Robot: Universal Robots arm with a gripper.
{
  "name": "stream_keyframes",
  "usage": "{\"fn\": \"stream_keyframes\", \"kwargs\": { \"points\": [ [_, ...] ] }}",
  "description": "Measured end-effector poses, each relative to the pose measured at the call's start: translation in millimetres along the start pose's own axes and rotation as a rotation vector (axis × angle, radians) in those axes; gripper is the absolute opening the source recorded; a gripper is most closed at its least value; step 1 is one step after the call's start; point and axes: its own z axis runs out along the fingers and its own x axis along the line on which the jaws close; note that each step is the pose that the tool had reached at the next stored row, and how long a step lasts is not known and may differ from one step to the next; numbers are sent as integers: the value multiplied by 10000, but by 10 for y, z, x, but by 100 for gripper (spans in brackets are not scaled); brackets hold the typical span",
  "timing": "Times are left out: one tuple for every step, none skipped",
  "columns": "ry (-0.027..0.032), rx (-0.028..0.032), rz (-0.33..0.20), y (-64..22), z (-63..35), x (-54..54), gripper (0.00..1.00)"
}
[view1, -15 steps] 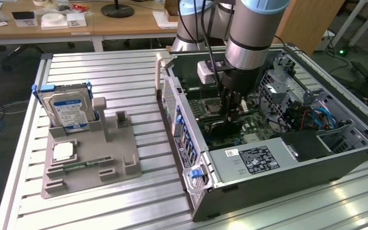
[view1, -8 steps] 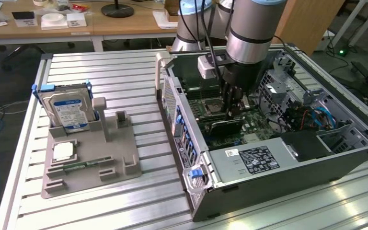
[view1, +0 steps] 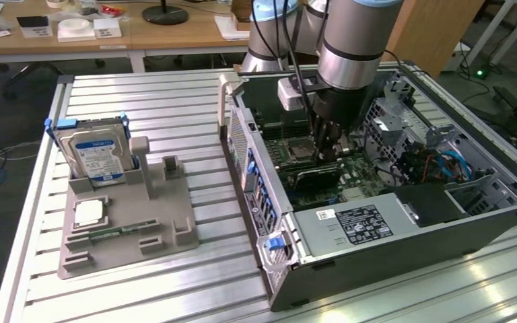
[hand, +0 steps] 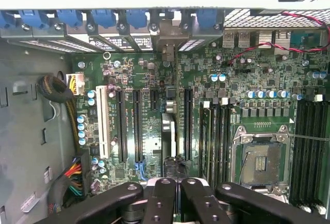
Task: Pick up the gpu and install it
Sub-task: 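Insert the gpu into the slot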
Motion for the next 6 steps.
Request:
{"fn": "stream_keyframes", "kwargs": {
  "points": [
    [0,0,0,0,0,0,11],
    [0,0,0,0,0,0,11],
    [0,0,0,0,0,0,11],
    [0,0,0,0,0,0,11],
    [0,0,0,0,0,0,11],
    [0,0,1,0,0,0,11]
  ]
}}
